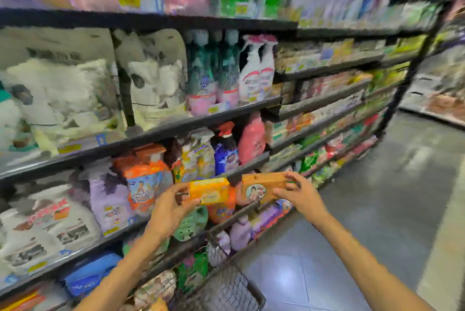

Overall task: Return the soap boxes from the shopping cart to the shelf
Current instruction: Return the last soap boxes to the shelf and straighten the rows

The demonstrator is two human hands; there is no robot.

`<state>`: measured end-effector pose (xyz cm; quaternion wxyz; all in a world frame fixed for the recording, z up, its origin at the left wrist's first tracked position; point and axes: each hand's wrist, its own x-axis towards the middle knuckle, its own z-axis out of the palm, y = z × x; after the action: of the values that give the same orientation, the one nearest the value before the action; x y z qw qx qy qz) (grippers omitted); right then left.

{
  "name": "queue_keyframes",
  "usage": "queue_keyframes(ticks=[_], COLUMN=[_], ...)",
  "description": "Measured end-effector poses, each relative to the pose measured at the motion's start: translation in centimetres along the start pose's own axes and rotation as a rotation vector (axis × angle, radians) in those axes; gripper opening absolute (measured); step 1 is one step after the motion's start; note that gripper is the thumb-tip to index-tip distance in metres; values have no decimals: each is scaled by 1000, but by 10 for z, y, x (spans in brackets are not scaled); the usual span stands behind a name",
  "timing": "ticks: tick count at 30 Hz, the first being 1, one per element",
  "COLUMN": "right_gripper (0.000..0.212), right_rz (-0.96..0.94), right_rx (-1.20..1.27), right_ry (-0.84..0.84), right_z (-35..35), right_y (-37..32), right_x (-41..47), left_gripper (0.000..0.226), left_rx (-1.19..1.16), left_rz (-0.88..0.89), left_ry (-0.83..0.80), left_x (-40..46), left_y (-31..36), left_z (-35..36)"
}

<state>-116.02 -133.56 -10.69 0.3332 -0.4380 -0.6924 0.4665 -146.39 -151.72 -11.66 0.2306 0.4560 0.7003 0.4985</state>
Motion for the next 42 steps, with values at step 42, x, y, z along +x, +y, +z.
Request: queue_keyframes(ticks=[42], right_gripper=[38], right_rz=[-153], right_rx=[58], right_ry=[29], right_z=[-416], right_y=[76], right_x=[424], left_gripper=[31], left_rx=[-14], left_rz=[177], left_ry=[190], left_x=[423], left_y=[220], left_z=[443])
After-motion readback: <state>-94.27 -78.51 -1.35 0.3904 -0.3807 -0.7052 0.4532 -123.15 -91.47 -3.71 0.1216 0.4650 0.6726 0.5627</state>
